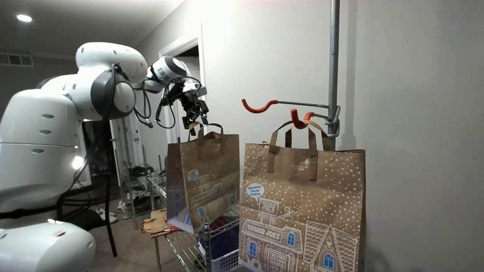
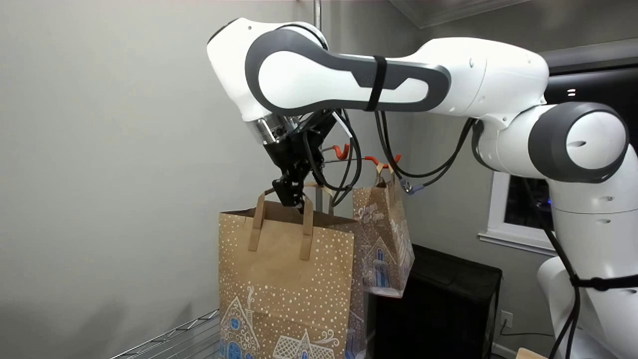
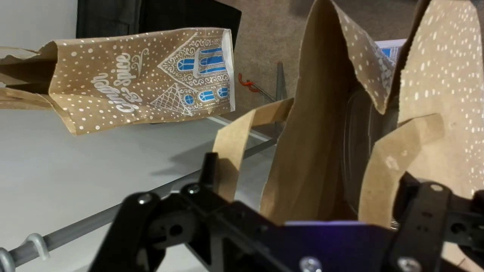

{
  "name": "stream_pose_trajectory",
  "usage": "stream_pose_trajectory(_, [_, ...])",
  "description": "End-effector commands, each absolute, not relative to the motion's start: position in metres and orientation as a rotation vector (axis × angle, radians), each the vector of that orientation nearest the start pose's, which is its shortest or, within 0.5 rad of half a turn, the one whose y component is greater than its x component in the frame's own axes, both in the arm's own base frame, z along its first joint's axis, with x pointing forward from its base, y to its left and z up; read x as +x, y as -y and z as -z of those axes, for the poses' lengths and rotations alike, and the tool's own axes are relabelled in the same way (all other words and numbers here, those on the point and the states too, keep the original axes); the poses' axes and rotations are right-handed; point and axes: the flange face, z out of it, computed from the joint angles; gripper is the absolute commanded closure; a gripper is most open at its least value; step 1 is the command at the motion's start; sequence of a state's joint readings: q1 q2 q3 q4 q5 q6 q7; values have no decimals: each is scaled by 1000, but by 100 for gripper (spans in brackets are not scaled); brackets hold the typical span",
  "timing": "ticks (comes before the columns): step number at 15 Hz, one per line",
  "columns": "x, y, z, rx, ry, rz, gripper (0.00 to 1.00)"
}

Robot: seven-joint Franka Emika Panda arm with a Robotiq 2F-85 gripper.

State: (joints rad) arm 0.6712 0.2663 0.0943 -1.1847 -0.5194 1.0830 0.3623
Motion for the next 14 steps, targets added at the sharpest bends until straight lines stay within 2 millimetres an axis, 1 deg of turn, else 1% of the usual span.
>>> stream_pose_trajectory(1, [474,-333,-626,2497,-298,91,0])
stream_pose_trajectory(5, [477,-330,-622,2492,-284,102,0])
stream_pose_trajectory(10, [476,-326,-621,2403,-249,125,0])
stream_pose_trajectory(14, [476,-324,-621,2366,-240,129,0])
